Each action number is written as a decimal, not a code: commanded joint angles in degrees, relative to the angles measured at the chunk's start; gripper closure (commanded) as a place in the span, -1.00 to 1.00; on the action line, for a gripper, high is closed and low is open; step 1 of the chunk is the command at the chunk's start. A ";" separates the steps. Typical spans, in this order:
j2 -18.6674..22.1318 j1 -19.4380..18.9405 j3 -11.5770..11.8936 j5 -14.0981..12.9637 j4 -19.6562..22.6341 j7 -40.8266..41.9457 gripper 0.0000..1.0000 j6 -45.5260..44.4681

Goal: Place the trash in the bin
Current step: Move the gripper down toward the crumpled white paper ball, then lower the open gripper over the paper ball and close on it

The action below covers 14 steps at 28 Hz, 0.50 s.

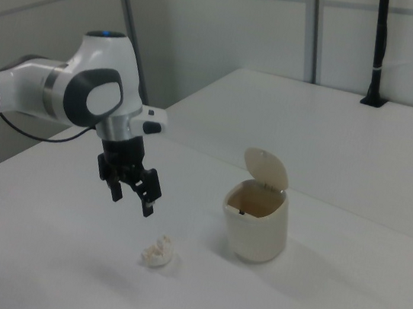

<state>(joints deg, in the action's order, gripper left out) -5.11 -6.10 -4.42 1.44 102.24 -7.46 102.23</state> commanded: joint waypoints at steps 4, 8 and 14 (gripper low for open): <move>-3.23 -0.05 -0.85 4.53 4.28 -4.57 -1.00 6.14; -5.61 -0.05 -0.85 6.11 4.28 -5.89 -1.00 8.25; -9.30 -1.72 -0.85 9.19 4.28 -8.96 -1.00 10.71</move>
<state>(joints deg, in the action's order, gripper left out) -12.39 -6.20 -5.09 7.95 106.00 -12.91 110.34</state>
